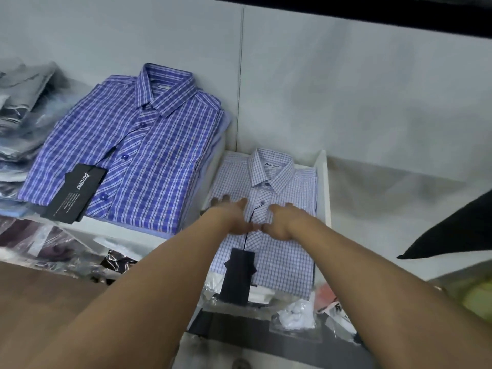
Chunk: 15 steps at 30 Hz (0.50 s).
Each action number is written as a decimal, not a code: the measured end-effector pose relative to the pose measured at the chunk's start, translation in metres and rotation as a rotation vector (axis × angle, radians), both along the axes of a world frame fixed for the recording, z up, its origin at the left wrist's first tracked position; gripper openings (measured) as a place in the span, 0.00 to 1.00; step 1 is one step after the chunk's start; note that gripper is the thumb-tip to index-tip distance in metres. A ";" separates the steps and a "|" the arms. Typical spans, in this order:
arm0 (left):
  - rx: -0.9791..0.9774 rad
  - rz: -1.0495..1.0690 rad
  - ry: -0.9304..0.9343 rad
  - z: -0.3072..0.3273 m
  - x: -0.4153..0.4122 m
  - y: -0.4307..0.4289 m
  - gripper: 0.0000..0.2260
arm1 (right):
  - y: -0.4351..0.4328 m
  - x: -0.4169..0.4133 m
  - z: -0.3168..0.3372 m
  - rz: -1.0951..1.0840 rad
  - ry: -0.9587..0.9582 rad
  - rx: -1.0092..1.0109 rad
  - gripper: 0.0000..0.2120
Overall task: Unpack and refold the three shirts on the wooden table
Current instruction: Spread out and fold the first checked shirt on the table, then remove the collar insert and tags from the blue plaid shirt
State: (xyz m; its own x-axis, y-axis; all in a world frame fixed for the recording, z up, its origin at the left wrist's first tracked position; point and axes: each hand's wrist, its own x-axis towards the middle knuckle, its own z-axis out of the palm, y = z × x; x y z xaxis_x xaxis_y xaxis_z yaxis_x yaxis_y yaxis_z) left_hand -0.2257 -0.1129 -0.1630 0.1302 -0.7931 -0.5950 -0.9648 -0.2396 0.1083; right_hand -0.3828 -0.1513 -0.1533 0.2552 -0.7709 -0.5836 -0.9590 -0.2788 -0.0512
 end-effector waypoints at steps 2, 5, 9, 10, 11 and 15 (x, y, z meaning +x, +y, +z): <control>0.006 0.028 0.020 -0.006 -0.001 0.000 0.45 | -0.002 -0.004 -0.006 -0.010 0.015 0.008 0.44; -0.012 0.061 0.036 -0.008 -0.003 -0.005 0.43 | -0.005 -0.007 -0.010 -0.032 -0.041 0.010 0.41; -0.007 0.067 0.050 -0.008 -0.002 -0.014 0.43 | -0.016 -0.007 -0.010 -0.048 -0.074 0.009 0.42; 0.002 0.066 0.053 -0.007 -0.002 -0.016 0.43 | -0.018 -0.006 -0.009 -0.049 -0.071 0.003 0.43; 0.012 0.069 0.057 -0.005 -0.002 -0.017 0.44 | -0.020 -0.006 -0.008 -0.057 -0.064 -0.007 0.45; 0.026 0.083 0.025 0.002 -0.003 -0.022 0.44 | -0.023 -0.010 0.000 -0.131 -0.052 -0.010 0.51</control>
State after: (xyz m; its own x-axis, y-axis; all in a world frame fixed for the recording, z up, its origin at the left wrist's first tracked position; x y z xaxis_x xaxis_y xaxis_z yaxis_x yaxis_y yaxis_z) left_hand -0.2288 -0.1346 -0.1605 0.1794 -0.7646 -0.6190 -0.9386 -0.3216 0.1251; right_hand -0.3926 -0.1739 -0.1532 0.1815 -0.8054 -0.5642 -0.9834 -0.1516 -0.0999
